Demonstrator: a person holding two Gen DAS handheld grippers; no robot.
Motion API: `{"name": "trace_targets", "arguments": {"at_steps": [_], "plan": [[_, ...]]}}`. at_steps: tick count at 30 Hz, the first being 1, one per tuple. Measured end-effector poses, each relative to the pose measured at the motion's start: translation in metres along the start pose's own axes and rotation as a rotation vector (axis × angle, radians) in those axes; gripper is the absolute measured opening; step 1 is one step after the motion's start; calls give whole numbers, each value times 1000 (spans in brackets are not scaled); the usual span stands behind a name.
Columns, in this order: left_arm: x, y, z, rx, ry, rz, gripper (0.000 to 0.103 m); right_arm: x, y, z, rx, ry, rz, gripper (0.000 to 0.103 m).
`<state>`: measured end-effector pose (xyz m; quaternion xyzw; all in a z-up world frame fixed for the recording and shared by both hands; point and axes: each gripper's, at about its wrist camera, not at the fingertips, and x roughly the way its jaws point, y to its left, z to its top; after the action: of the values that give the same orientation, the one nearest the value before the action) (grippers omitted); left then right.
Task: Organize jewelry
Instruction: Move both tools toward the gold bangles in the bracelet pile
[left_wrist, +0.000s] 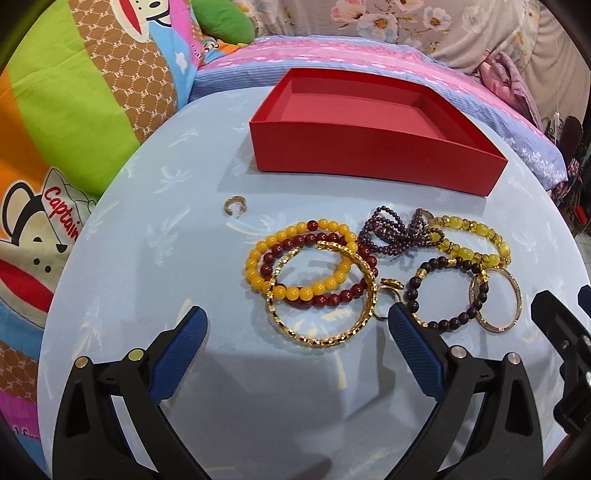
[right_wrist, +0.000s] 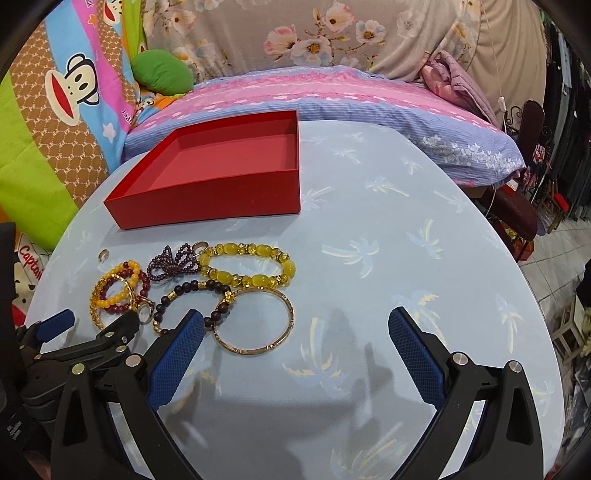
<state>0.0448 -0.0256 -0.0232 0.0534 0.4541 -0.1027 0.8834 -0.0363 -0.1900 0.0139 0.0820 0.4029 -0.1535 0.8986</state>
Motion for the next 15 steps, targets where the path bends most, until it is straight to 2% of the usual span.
{"name": "trace_targets", "arguments": {"at_steps": [6,11,15], "plan": [[6,-1,5,-5,4,-26,78,5,1,1,-1,11,2,96],[4,0,7,-1,0,-48,56,8,1,0,0,18,4,96],[2,2,8,-10,5,-63,56,8,1,0,-3,19,8,96]]}}
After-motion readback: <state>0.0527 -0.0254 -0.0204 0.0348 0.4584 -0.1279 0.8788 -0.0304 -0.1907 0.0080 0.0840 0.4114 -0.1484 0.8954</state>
